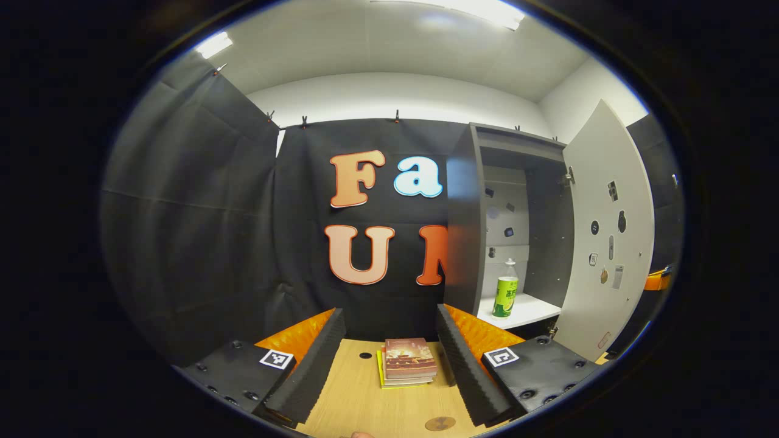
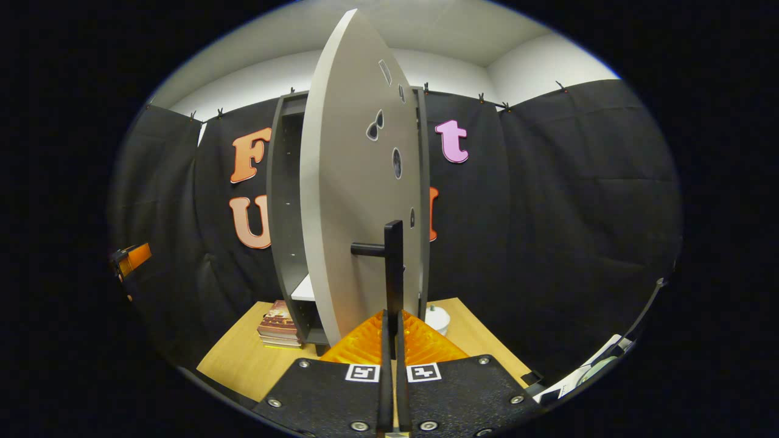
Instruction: Open the cabinet door with the right hand, grasp the bottle in the cabinet with the left hand and place it on the coaster, then close the cabinet door with the right hand.
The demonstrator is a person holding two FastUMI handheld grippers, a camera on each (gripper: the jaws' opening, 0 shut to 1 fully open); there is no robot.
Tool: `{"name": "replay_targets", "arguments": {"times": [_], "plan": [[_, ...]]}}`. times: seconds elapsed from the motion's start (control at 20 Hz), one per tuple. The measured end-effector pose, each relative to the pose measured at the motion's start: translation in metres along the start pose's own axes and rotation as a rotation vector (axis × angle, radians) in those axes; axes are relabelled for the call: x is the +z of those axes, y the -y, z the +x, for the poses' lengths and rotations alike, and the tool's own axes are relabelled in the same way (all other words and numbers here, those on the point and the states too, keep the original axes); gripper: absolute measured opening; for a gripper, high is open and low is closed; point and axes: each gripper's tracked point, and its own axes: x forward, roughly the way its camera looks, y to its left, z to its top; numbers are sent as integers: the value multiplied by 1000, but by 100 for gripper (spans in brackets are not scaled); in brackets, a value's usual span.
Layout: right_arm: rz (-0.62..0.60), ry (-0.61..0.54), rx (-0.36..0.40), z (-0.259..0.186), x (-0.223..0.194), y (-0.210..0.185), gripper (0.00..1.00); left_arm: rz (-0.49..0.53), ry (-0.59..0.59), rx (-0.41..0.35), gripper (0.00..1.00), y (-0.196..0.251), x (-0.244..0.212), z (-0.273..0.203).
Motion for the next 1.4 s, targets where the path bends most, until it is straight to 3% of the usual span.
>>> {"name": "replay_targets", "arguments": {"times": [0.15, 0.4, 0.75, 1.05, 1.4], "plan": [[0, 14, -68, 3, 1, 17, 1, -9, -9, -39, 96, 38, -8, 16], [42, 33, -109, 5, 3, 36, 1, -27, -20, -114, 96, 111, -23, 51], [37, 64, -19, 9, 7, 33, 1, -48, -44, -179, 97, 208, -50, 107], [60, 49, 53, 4, 5, 28, 9, -20, -47, -178, 99, 260, -69, 157], [67, 23, -81, -2, -2, 62, 13, -26, -69, -184, 98, 309, -101, 224]]}}
